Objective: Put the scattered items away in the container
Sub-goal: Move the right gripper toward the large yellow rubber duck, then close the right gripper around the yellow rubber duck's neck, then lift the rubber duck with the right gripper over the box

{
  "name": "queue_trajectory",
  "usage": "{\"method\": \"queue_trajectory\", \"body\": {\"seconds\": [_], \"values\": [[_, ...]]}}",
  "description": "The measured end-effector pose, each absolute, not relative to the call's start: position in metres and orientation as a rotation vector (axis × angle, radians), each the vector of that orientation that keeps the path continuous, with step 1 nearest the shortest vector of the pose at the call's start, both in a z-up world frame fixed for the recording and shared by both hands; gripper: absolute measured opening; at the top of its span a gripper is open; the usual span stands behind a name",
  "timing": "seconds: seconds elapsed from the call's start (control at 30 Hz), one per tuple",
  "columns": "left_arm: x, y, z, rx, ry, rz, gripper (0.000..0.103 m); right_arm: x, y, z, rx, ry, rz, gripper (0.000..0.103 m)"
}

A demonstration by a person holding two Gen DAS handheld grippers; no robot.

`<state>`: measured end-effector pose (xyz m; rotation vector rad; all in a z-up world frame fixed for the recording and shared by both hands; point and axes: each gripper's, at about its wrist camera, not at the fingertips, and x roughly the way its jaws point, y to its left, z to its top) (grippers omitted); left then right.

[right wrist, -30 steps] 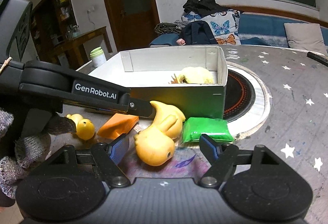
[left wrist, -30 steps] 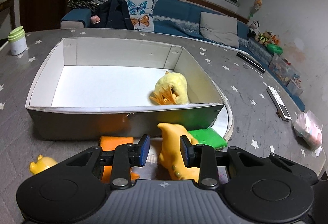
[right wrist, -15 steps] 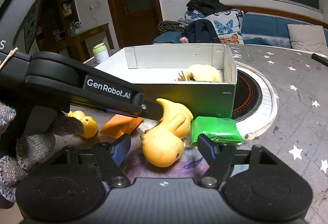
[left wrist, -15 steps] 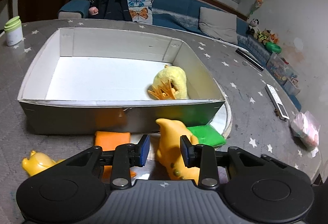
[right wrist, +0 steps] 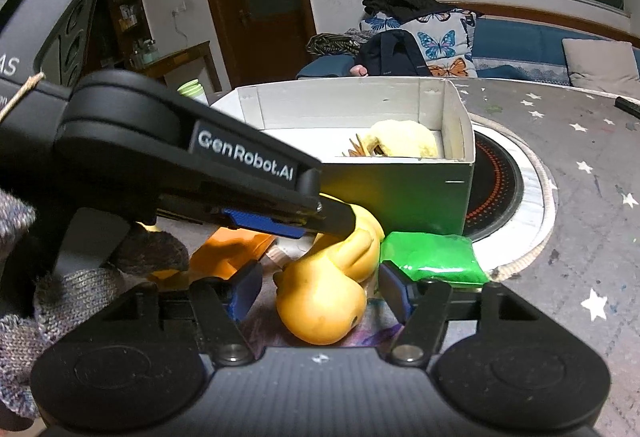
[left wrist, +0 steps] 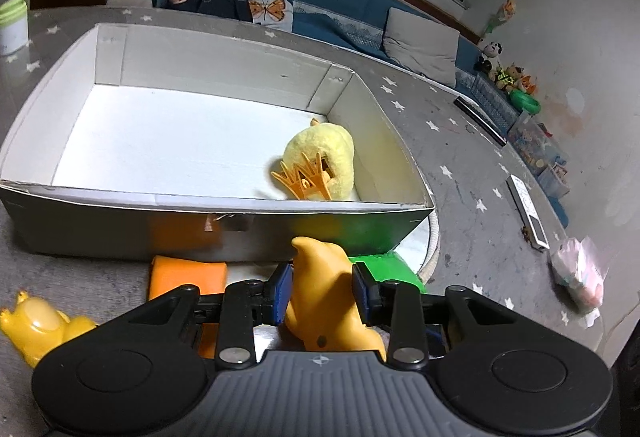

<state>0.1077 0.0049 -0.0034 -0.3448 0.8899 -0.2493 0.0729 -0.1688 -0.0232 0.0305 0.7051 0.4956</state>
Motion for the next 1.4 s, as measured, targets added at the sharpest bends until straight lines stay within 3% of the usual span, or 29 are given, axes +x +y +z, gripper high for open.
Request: {"method": "queue_trajectory", "body": {"seconds": [0.27, 0.5, 0.93, 1.4], "values": [[0.116, 0.011, -0.011, -0.426, 0.908, -0.262, 0.039, 0.08, -0.17, -0.029, 0.04, 0.719, 0.486, 0.058], [0.118, 0.013, -0.015, -0.448, 0.899, -0.262, 0.041, 0.084, -0.177, -0.032, 0.069, 0.727, 0.467, 0.046], [0.101, 0.011, -0.005, -0.421, 0.867, -0.265, 0.039, 0.073, -0.179, -0.024, 0.076, 0.715, 0.477, 0.045], [0.1, 0.01, 0.06, -0.379, 0.702, -0.273, 0.038, 0.074, -0.182, 0.03, 0.08, 0.559, 0.505, 0.045]]}}
